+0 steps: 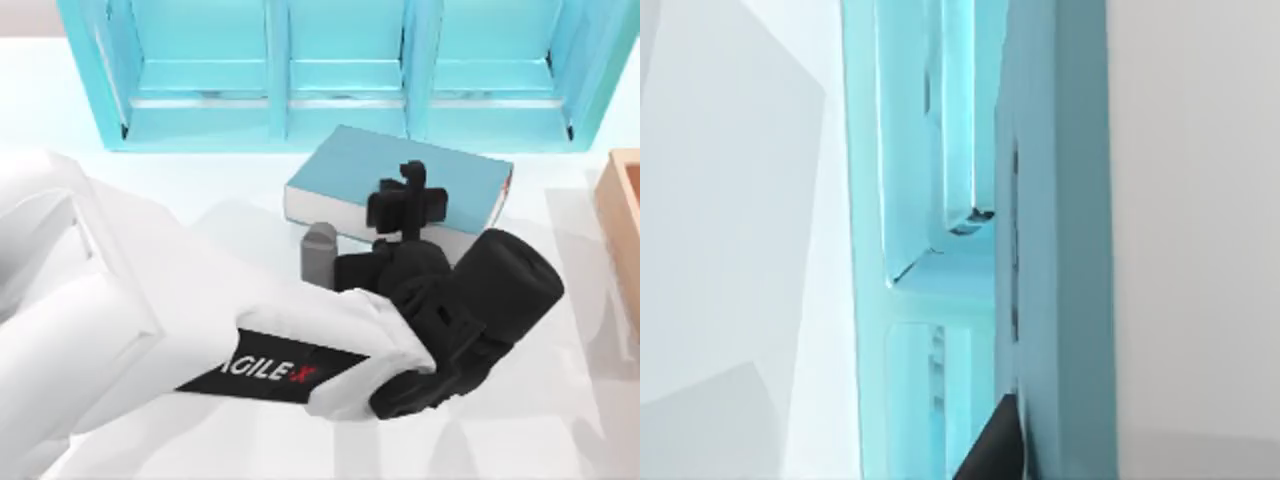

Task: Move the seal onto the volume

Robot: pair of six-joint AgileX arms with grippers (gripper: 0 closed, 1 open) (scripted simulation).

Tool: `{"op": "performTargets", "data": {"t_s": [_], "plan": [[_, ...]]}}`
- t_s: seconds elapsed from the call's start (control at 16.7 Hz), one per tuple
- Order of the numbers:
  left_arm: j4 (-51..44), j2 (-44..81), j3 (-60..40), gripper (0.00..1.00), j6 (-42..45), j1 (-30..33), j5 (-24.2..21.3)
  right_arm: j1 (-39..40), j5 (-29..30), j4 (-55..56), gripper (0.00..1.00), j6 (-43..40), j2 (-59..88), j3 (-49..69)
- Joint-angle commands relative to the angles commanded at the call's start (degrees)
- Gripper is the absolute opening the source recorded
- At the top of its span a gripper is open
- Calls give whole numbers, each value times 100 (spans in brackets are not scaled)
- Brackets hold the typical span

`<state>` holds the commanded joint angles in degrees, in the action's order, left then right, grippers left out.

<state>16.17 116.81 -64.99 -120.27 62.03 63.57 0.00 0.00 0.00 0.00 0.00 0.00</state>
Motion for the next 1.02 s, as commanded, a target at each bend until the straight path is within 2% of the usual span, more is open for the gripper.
{"op": "performTargets", "data": {"t_s": [0.54,1.02], "plan": [[-60,10,18,0,-94,67,58,0,0,0,100,0,0,0],[529,427,181,0,-88,63,51,0,0,0,100,0,0,0]]}}
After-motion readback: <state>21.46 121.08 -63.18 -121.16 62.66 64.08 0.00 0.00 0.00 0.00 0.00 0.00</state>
